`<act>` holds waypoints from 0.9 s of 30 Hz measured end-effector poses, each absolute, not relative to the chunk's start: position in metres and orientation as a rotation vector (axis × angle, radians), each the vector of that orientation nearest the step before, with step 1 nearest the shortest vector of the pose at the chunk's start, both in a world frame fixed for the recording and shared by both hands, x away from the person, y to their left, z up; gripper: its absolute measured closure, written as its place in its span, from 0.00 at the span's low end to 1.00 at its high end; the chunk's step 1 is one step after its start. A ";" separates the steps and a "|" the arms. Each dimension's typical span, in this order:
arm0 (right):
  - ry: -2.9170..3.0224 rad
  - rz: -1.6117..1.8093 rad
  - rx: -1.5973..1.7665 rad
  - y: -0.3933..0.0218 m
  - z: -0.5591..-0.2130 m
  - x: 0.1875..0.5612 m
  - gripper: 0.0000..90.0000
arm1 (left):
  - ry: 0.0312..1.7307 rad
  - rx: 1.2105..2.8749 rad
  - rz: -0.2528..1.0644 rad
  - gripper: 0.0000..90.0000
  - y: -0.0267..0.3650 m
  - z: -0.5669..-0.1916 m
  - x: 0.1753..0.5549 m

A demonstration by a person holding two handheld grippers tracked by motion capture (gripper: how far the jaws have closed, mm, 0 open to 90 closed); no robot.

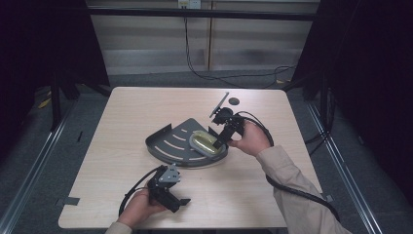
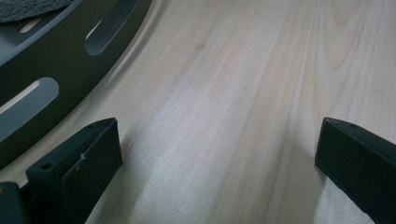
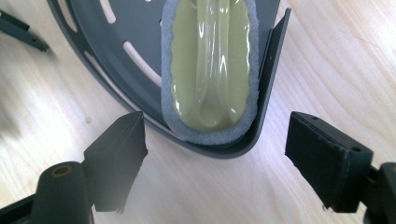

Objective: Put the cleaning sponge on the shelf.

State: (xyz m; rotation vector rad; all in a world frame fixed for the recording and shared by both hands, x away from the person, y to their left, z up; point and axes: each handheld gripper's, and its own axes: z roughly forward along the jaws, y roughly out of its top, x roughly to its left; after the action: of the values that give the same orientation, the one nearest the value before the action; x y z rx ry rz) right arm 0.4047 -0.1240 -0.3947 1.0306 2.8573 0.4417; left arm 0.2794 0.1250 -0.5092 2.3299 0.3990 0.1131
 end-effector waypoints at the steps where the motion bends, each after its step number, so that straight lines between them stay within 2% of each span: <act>1: 2.862 0.432 1.032 -0.125 -0.394 0.404 0.22 | 0.397 2.330 0.109 0.00 0.125 -0.509 0.280; 12: 2.906 0.419 0.971 -0.134 -0.387 0.393 0.19 | 0.402 2.322 0.115 0.00 0.125 -0.510 0.279; 27: 2.937 0.426 0.938 -0.147 -0.385 0.380 0.19 | 0.401 2.321 0.118 0.00 0.125 -0.510 0.279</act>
State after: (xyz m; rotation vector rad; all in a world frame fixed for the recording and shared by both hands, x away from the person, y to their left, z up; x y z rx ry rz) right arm 0.3803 -0.1472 -0.3855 0.9376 2.9373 0.4264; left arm 0.2792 0.1247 -0.5099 2.3213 0.4010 0.1179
